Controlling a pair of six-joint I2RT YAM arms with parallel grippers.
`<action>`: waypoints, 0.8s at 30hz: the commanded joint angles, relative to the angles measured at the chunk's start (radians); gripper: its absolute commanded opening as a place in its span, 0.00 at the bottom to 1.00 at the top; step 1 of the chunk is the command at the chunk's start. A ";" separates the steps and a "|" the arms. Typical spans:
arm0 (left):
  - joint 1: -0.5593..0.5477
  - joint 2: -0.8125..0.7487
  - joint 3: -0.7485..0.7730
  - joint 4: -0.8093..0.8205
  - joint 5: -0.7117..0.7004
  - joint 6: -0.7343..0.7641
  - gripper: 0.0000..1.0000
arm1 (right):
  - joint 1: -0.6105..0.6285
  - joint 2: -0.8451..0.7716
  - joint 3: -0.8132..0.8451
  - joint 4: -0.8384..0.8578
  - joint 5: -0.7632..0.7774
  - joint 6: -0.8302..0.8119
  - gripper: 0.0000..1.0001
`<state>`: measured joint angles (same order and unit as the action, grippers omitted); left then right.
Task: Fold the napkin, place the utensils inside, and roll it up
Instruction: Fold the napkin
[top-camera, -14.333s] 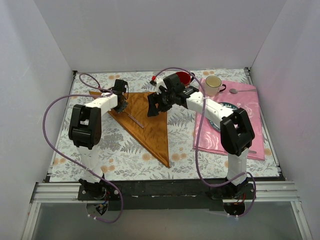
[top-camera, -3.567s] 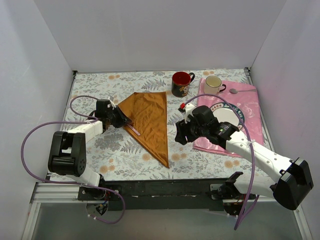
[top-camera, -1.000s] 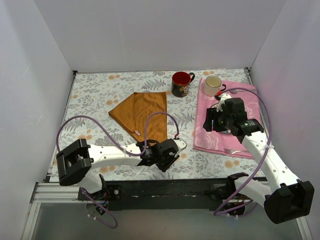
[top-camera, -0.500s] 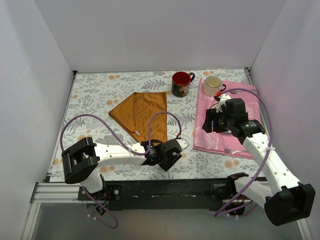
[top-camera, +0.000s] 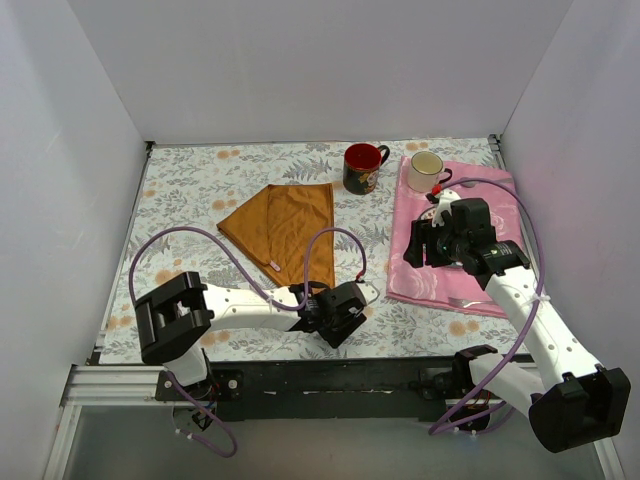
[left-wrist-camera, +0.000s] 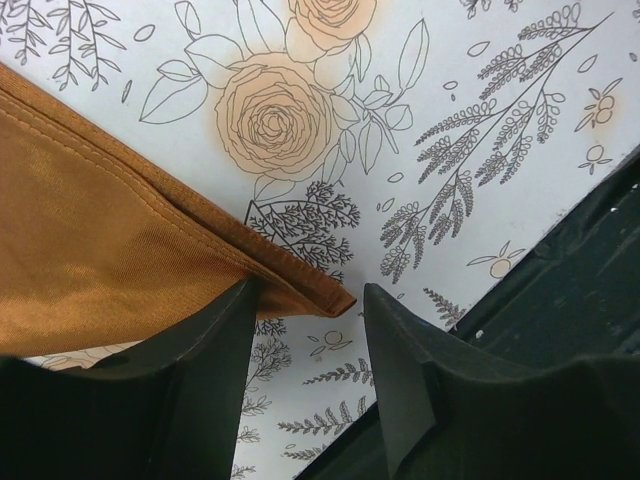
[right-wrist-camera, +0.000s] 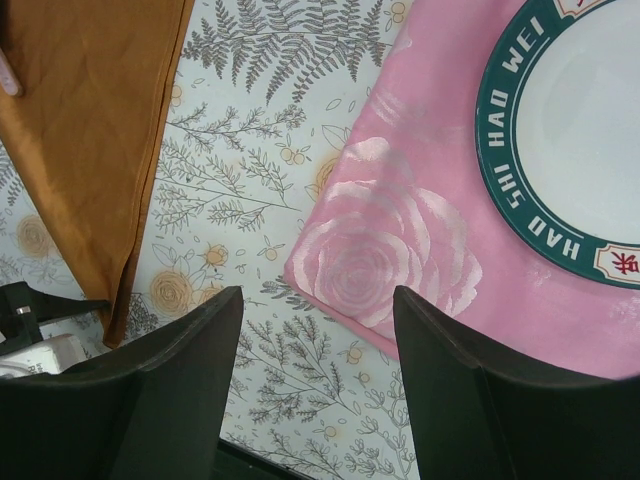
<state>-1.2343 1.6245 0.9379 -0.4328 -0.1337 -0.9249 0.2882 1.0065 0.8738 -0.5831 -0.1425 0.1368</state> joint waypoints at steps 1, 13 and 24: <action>-0.007 0.003 0.016 0.020 0.005 0.009 0.47 | -0.003 -0.023 0.002 0.012 -0.023 -0.013 0.70; -0.008 -0.003 0.025 -0.006 -0.102 -0.040 0.24 | -0.004 -0.014 -0.006 0.023 -0.037 -0.017 0.70; 0.226 -0.199 0.045 -0.031 0.021 -0.146 0.00 | -0.004 0.015 0.002 0.045 -0.072 -0.013 0.70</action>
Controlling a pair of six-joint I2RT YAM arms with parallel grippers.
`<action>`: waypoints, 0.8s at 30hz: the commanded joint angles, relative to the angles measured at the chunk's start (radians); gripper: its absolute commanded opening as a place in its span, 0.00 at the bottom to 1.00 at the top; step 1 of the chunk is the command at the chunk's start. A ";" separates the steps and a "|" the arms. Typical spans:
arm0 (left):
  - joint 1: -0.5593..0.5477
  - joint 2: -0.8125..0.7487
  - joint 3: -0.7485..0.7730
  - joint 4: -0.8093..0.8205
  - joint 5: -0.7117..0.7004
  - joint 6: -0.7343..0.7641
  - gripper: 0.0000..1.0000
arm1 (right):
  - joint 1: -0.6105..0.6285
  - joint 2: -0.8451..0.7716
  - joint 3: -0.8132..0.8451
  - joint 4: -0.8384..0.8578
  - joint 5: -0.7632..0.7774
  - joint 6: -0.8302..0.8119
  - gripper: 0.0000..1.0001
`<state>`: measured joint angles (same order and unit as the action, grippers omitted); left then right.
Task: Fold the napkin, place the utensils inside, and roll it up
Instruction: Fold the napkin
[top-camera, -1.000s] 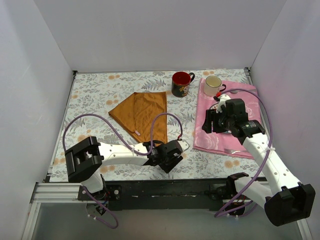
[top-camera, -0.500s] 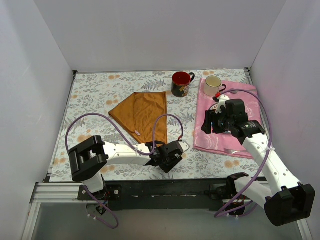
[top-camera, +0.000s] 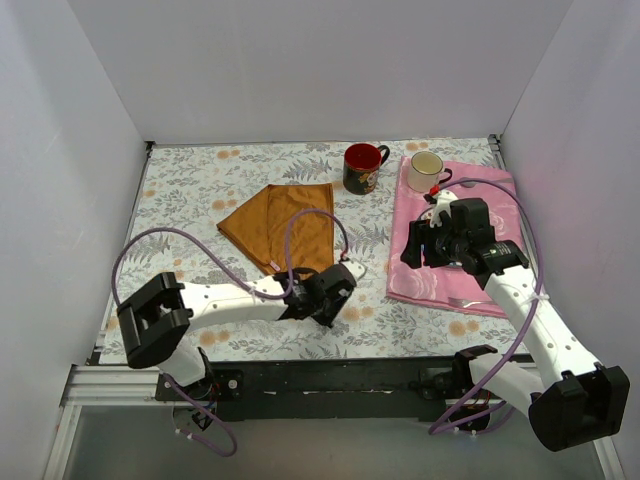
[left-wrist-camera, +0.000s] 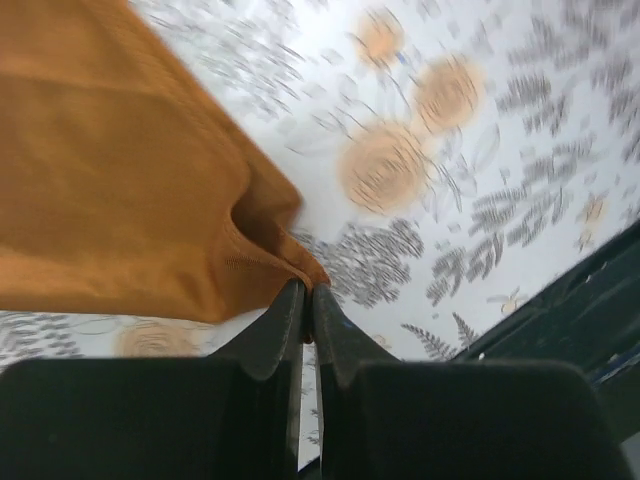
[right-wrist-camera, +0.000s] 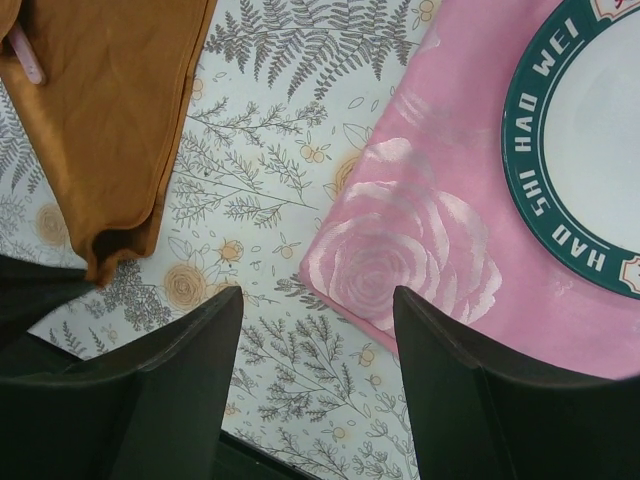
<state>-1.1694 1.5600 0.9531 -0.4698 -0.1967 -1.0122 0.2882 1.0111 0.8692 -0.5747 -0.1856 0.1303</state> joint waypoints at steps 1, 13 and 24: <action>0.204 -0.150 0.029 0.017 0.110 -0.074 0.00 | -0.004 0.012 0.008 0.038 -0.034 -0.008 0.70; 0.810 -0.157 0.098 0.054 0.394 -0.107 0.00 | -0.004 0.032 0.016 0.044 -0.052 -0.011 0.70; 1.056 -0.087 0.154 0.111 0.503 -0.230 0.00 | -0.004 0.047 0.021 0.052 -0.071 -0.009 0.70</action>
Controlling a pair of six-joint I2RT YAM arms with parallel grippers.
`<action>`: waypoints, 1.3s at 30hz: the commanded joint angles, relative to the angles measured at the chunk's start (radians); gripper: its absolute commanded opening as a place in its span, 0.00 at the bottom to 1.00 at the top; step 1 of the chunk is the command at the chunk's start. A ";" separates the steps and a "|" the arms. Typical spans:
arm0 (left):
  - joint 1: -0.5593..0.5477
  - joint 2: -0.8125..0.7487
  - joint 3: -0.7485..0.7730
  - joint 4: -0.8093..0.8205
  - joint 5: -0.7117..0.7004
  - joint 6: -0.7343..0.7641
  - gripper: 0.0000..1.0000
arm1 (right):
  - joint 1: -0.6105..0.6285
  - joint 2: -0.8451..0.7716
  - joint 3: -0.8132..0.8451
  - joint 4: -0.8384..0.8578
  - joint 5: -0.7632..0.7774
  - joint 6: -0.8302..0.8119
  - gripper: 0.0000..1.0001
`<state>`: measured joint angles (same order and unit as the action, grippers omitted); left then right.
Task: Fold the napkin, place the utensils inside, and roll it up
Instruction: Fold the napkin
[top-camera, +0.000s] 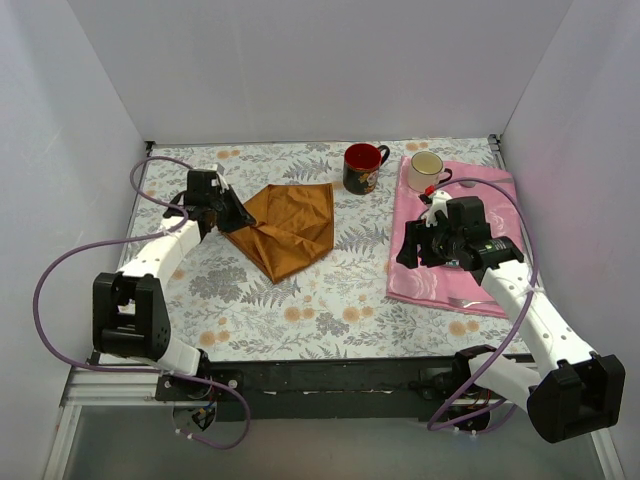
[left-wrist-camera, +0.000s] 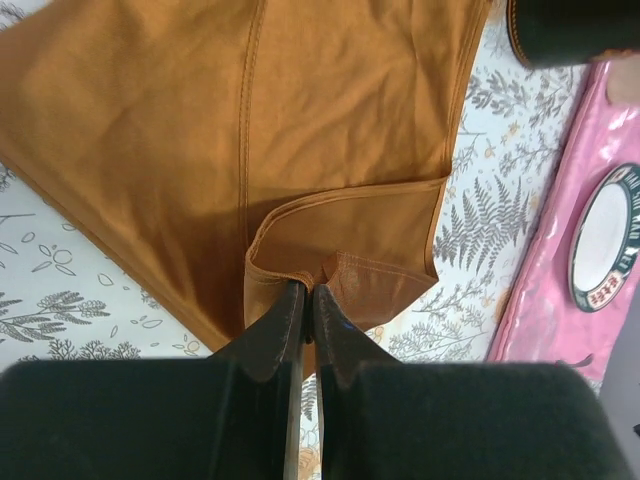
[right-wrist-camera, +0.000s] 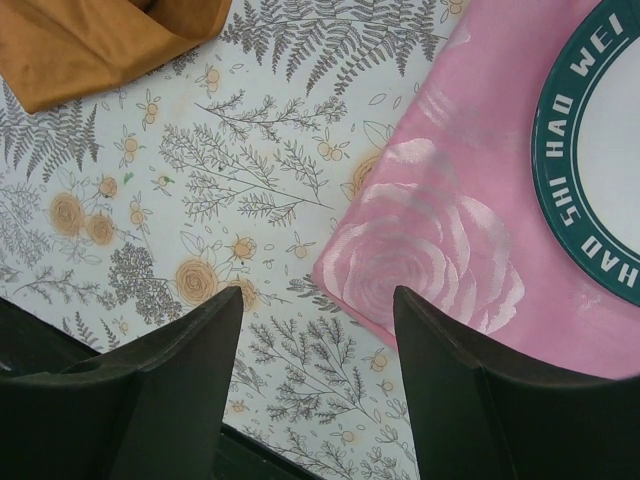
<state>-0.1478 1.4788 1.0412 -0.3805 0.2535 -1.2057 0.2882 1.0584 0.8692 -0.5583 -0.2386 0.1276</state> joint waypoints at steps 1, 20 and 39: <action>0.056 -0.005 0.074 0.011 0.050 -0.035 0.00 | -0.004 0.003 0.021 0.034 -0.018 -0.005 0.70; 0.203 0.084 0.089 0.029 0.053 -0.077 0.00 | -0.004 0.038 0.022 0.049 -0.047 -0.006 0.70; 0.234 0.179 0.083 0.088 -0.003 -0.092 0.12 | 0.071 0.196 0.042 0.187 -0.091 0.053 0.71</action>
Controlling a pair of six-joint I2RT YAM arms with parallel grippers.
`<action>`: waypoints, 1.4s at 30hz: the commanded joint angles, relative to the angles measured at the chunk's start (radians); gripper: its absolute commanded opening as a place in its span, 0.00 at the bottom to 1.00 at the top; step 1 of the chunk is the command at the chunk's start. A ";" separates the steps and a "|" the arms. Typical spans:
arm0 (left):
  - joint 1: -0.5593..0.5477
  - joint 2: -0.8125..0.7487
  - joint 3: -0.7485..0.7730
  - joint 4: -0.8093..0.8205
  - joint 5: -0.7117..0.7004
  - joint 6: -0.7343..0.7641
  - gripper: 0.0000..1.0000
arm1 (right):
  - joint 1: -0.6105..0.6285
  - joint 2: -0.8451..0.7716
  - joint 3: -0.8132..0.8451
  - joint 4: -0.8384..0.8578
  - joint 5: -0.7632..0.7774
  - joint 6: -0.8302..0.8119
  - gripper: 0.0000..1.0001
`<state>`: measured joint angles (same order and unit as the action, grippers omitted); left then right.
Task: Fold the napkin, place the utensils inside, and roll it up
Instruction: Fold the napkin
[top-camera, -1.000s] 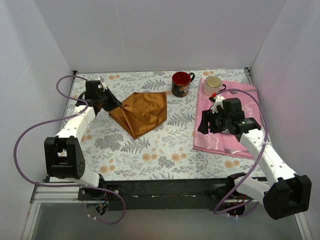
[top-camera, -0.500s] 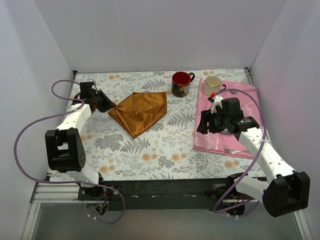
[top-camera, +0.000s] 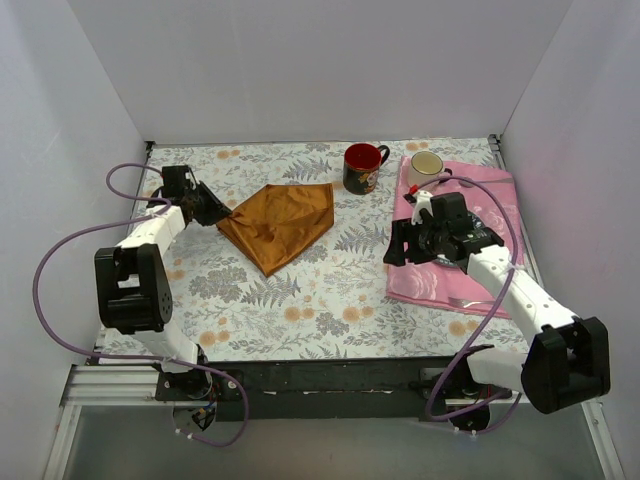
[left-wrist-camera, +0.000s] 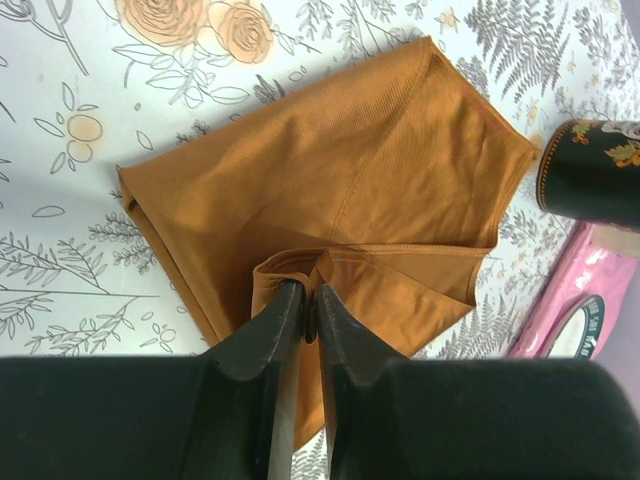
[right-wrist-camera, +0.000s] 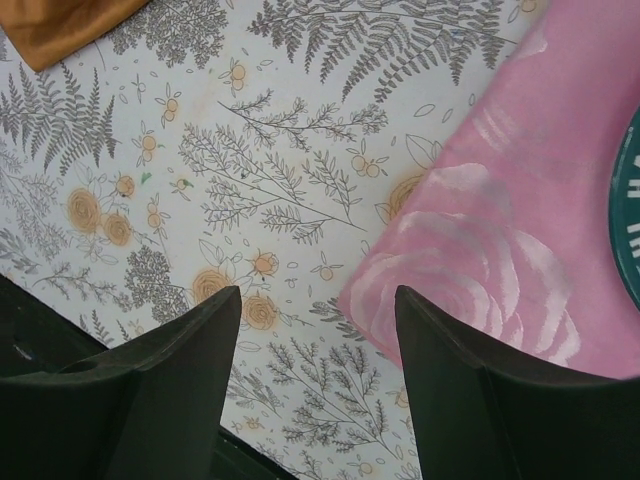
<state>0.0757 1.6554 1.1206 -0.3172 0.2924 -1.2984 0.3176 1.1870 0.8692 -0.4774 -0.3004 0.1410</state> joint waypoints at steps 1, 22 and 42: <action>0.010 0.012 0.010 0.024 -0.045 0.001 0.15 | 0.069 0.089 0.065 0.135 -0.026 0.045 0.71; -0.014 -0.022 -0.021 0.110 0.074 -0.061 0.51 | 0.255 0.896 0.727 0.493 -0.011 0.270 0.54; -0.019 0.150 0.036 0.121 0.024 -0.076 0.46 | 0.259 1.171 1.084 0.206 0.032 0.049 0.55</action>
<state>0.0566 1.8122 1.1248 -0.1871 0.3511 -1.3846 0.5800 2.3707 1.9125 -0.2142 -0.2535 0.2497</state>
